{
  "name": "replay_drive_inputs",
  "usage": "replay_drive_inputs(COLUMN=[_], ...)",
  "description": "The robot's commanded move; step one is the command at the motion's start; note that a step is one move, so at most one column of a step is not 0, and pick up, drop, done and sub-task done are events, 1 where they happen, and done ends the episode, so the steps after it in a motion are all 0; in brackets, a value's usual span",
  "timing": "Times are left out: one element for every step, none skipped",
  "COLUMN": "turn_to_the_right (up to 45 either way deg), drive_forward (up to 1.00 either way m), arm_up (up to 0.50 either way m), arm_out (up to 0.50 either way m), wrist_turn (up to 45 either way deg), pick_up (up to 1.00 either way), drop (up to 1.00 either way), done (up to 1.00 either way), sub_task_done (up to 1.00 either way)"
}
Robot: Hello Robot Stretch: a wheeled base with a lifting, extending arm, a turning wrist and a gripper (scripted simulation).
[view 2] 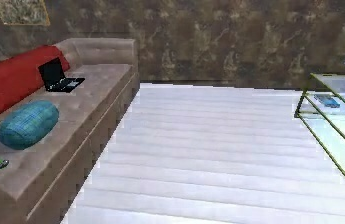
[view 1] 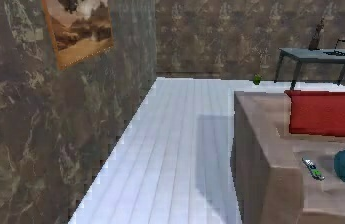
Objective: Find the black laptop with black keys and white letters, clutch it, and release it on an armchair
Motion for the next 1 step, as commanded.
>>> replay_drive_inputs(turn_to_the_right=[-3.0], drive_forward=[0.00], arm_up=[0.00], arm_out=[0.00], wrist_turn=[0.0], pick_up=[0.00], drop=[0.00], done=[0.00], sub_task_done=[0.00])
